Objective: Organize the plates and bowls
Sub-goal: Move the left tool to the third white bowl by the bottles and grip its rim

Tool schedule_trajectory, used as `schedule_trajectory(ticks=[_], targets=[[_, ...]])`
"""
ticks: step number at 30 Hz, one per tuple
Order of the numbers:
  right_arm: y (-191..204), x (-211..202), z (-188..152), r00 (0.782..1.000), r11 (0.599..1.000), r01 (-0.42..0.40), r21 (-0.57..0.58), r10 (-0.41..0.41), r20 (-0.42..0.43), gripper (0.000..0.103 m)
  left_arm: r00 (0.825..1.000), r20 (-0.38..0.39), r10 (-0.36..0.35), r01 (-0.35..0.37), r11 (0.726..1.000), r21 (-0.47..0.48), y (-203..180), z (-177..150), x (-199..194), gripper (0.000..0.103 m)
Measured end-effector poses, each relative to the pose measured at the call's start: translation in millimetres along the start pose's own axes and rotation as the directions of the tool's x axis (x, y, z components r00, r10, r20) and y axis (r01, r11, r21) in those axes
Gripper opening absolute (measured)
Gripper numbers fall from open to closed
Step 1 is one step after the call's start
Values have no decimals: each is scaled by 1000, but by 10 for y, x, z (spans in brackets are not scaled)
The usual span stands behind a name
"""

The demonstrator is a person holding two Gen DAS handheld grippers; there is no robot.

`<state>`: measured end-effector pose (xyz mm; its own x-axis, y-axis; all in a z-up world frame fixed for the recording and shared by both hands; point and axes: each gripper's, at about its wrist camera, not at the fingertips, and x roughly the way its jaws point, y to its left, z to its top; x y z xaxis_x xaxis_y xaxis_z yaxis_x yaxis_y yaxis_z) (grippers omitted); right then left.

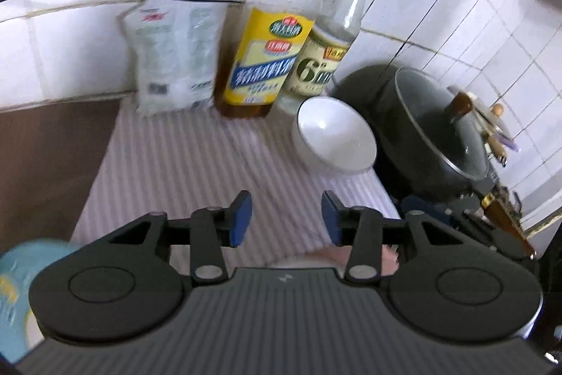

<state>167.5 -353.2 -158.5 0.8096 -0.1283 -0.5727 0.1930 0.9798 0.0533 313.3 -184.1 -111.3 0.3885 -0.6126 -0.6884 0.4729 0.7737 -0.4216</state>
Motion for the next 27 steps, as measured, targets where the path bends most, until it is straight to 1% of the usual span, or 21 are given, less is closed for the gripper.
schedule_trajectory(ticks=[2, 4, 5, 7, 10, 13, 15, 17, 18, 21, 24, 26, 27], targets=[[-33, 117, 8, 1000, 1000, 3, 18, -2, -16, 66, 1000, -21, 22, -23, 999, -49, 94, 84, 177, 43], [-67, 244, 14, 999, 1000, -21, 21, 22, -45, 67, 1000, -27, -12, 10, 998, -63, 140, 160, 307, 43], [-73, 308, 16, 998, 999, -30, 11, 30, -59, 68, 1000, -28, -15, 13, 998, -65, 144, 191, 352, 44], [-88, 404, 5, 998, 1000, -25, -3, 25, -64, 72, 999, -26, -22, 21, 999, -42, 117, 266, 461, 44], [-140, 549, -20, 996, 999, -45, 14, 46, -80, 72, 999, -22, -30, 29, 999, -18, 59, 364, 647, 47], [-166, 650, -45, 994, 999, -42, 24, 44, -95, 74, 998, -48, -44, 43, 999, -13, -6, 443, 900, 50], [-184, 707, -56, 994, 999, -38, 30, 41, -98, 76, 997, -63, -36, 36, 999, -1, -57, 470, 1074, 50], [-217, 769, -65, 994, 999, -36, 40, 40, -97, 84, 996, -81, -23, 25, 999, 20, -110, 467, 1234, 50], [-236, 795, -73, 995, 998, -33, 49, 37, -90, 90, 996, -86, -15, 18, 999, 30, -127, 456, 1295, 50], [-272, 875, -89, 996, 998, -21, 60, 26, -81, 90, 995, -102, 15, -10, 999, 53, -155, 427, 1441, 50], [-282, 977, -106, 997, 999, -4, 47, 8, -76, 90, 994, -105, 41, -35, 998, 57, -178, 436, 1533, 49], [-280, 1035, -117, 997, 999, 9, 36, -6, -75, 90, 993, -109, 48, -41, 997, 63, -188, 455, 1576, 46], [-279, 1063, -124, 997, 999, 16, 29, -14, -73, 90, 992, -113, 51, -44, 997, 63, -189, 463, 1591, 43]])
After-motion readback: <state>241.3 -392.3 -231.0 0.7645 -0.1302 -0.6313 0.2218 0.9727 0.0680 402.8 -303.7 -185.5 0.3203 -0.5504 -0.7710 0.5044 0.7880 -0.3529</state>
